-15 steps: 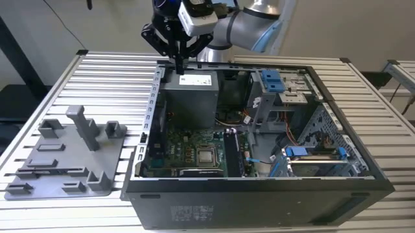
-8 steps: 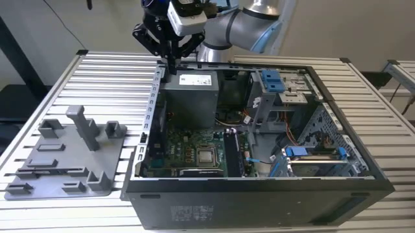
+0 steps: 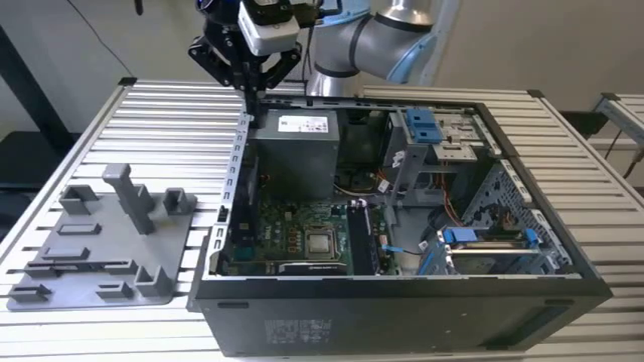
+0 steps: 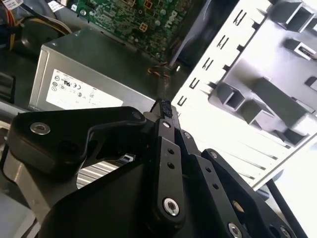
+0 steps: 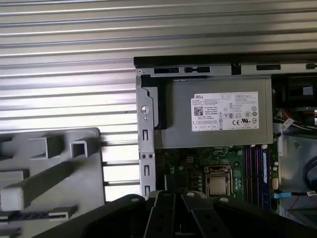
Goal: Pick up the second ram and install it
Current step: 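Reach for the second ram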
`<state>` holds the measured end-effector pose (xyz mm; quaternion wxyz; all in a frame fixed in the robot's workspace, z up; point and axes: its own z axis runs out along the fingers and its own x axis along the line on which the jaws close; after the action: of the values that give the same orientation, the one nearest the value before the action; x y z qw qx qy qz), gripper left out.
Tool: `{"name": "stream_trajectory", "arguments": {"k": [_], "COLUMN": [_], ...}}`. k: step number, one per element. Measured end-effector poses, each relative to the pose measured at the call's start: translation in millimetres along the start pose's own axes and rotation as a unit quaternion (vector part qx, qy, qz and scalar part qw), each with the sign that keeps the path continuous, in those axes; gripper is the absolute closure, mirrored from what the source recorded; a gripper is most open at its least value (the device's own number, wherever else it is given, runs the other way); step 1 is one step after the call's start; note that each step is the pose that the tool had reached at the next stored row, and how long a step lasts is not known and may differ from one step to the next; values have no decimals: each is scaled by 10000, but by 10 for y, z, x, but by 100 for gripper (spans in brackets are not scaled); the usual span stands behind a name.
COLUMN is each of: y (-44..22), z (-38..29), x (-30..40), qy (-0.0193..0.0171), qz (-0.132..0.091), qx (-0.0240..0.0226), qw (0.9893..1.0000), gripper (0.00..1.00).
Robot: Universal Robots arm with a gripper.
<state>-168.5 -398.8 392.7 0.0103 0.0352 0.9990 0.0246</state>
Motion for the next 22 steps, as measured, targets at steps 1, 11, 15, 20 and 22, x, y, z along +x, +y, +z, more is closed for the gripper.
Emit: {"name": "stream_trajectory", "arguments": {"k": [1,11,15,20,22], "y": [-1,-16,-22,-31,-35], "z": [-1,-5,-7,-10,-11], "x": [19,227,316,446,498], "qy": [0,19,30,37,40], "qz": [0,1,1,2,2], "qx": [-1,-8,-10,-12,-12], "qw": [10000,10000,10000,10000,10000], "gripper": [89,89,89,89,89]}}
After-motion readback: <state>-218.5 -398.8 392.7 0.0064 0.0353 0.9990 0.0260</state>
